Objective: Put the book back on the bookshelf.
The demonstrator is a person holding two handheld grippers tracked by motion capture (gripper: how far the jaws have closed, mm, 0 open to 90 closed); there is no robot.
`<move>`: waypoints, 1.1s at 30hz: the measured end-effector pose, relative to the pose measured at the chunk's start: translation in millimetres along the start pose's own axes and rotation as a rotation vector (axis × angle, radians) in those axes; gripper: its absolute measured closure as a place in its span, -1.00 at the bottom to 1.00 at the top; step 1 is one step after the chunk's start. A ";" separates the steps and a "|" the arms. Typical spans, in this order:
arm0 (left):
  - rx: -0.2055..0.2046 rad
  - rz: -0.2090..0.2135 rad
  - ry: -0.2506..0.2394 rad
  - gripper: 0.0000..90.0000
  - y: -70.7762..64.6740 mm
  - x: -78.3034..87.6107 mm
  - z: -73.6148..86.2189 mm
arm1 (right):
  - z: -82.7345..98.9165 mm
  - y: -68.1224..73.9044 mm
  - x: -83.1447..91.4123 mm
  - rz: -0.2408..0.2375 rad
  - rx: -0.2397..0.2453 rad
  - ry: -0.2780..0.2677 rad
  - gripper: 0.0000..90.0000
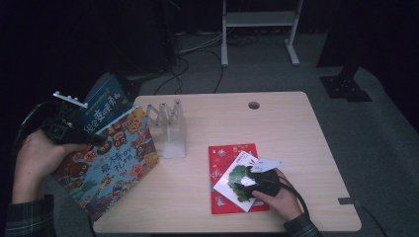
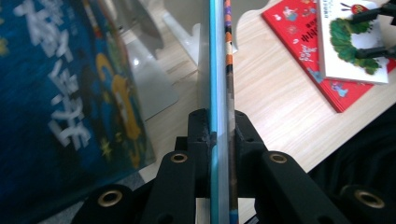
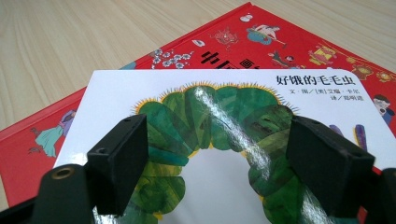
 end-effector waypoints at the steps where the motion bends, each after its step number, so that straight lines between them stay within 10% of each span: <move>1: 0.005 -0.007 -0.002 0.79 1.6 1.1 1.2 | 0.0 0.0 0.0 0.000 0.000 0.000 -0.55; 17: 0.094 -0.092 -0.033 0.79 14.9 0.6 1.5 | 0.0 0.1 0.0 0.001 0.000 0.001 -0.55; 33: 0.109 -0.092 -0.032 0.79 15.6 1.6 1.8 | 0.0 0.1 0.1 0.001 0.000 0.001 -0.55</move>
Point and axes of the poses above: each handheld gripper's, and its own axes: x roughly backward along the jaws, z roughly out of its underside, y roughly to its left, the point moved 4 cm from there along -x, roughly forward along the jaws, and after that the axes turned 8 degrees about x, right-handed, at the moved point
